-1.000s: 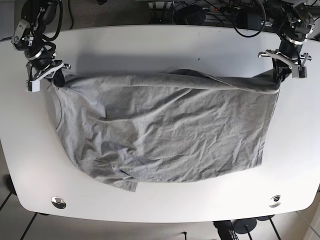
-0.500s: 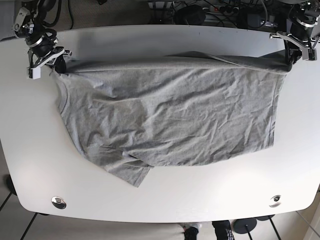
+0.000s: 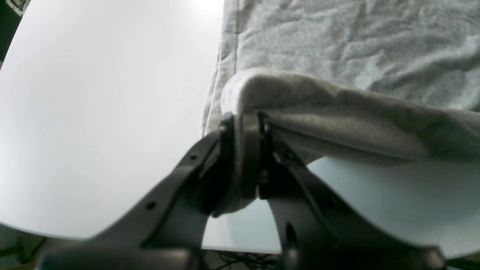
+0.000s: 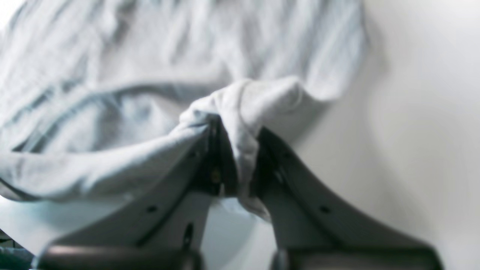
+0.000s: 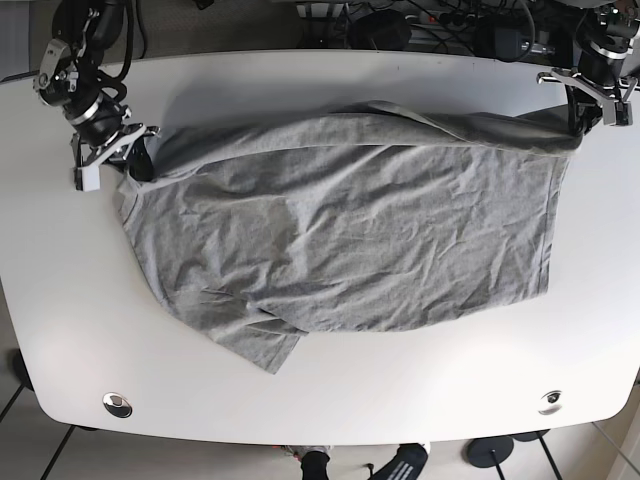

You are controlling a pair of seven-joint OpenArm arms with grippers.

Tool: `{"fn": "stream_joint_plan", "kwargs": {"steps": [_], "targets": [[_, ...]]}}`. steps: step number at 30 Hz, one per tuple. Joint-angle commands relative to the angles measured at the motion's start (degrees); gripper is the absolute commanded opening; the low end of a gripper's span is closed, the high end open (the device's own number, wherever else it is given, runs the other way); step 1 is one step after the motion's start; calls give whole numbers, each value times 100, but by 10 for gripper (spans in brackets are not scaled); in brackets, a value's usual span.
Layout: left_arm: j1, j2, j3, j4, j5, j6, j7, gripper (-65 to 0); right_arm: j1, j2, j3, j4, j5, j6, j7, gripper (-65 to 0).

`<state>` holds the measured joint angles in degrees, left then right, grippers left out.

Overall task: Fold the T-shirt properly
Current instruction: 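Pull the grey shirt edge taut with both grippers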

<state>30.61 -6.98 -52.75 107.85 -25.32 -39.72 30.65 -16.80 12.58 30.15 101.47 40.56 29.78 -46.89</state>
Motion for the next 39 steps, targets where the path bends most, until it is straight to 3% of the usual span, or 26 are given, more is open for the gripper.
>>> {"fn": "stream_joint_plan", "kwargs": {"steps": [1,4,6,8,15,18,23,27,29,30,32,36,37,39], "targets": [[-94,-124,-57,103,-83,21,-125,-650,365,100,-48,-24,133,24,-45,-588],[-270,-132,-92,94,-31,21,-116,-650,875,127,-48,-534,133,24,-203,-400],[-349,-168,-39,103,216,21,-116,-650,1051,136,-13,-701,160,86,-414,-192],[-534,-159,66,103,365,21,-116,-650,1007,136,31,-393,186,95,-581,-90],[-613,-168,348,76,558,21,-125,-650,23,-155,400,257,177,121,-739,-82],[-718,-159,427,59,558,21,-116,-650,-13,-181,374,-209,151,464,-713,-82],[-718,-168,436,59,558,21,-116,-650,357,-155,330,-1053,151,490,-704,-82],[-718,-150,471,67,523,-28,-116,-650,488,-163,-171,-1088,151,490,-704,-82],[-718,-132,444,67,523,-28,-116,-650,497,-181,-206,-1149,151,473,-704,-95],[-718,-132,436,67,532,-28,-107,-650,497,-216,-206,-1202,160,473,-704,-135],[-701,-150,436,67,558,-28,-107,-650,506,-286,-189,-1202,151,473,-704,-282],[-507,-352,471,67,532,-28,-107,-650,471,-216,-171,-1123,151,490,-739,-637],[-481,-484,480,50,532,-28,-107,-650,401,-155,-189,-965,195,499,-748,-615],[-446,-554,585,-47,532,-28,-116,-650,146,-128,-162,-648,362,499,-748,-631]]}}
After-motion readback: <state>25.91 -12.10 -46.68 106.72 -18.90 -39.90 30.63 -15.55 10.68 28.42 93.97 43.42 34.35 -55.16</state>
